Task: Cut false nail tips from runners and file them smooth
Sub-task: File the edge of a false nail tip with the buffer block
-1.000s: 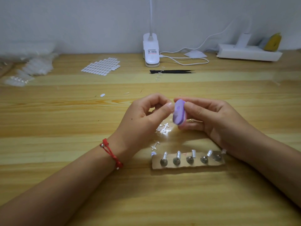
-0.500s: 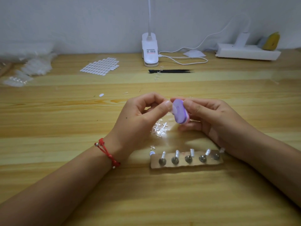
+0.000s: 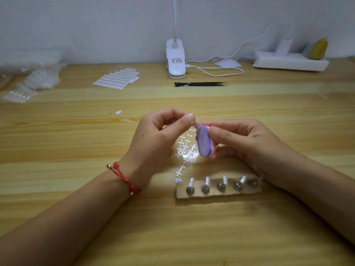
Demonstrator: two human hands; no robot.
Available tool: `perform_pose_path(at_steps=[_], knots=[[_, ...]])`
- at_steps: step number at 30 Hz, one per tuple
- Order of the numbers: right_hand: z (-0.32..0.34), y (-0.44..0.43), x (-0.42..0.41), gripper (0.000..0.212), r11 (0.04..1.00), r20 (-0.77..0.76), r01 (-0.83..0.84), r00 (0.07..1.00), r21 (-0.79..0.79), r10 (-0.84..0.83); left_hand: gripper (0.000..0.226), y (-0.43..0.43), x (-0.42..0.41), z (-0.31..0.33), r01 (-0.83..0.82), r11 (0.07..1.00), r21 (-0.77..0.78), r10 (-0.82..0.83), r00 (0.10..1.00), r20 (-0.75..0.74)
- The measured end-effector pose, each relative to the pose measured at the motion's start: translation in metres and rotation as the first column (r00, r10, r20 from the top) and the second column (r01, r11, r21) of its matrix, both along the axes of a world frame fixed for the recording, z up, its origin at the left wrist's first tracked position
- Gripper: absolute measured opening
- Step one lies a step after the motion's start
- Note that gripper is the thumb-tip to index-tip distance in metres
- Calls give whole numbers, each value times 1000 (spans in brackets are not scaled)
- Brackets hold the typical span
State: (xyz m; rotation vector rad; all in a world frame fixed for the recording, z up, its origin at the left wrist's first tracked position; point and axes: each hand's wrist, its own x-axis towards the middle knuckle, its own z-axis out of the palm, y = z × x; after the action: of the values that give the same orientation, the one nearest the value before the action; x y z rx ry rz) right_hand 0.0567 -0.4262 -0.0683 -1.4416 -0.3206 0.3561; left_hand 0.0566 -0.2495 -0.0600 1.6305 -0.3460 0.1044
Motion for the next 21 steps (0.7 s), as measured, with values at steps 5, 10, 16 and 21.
perform_pose_path(at_steps=[5,10,16,21], knots=[[-1,-3,3,30,997,-22,46,999,67,-44,16,-1,-1,0,56,998,17,-56,998,-25],[2,-4,2,31,999,-33,-38,999,-2,38,19,0,2,-1,-13,1000,14,14,999,-47],[2,-4,4,31,993,-78,48,996,103,-40,15,-1,-1,0,32,999,19,-31,998,-58],[3,-4,3,27,995,-81,25,997,94,-17,15,2,1,0,-15,999,-37,11,994,-104]])
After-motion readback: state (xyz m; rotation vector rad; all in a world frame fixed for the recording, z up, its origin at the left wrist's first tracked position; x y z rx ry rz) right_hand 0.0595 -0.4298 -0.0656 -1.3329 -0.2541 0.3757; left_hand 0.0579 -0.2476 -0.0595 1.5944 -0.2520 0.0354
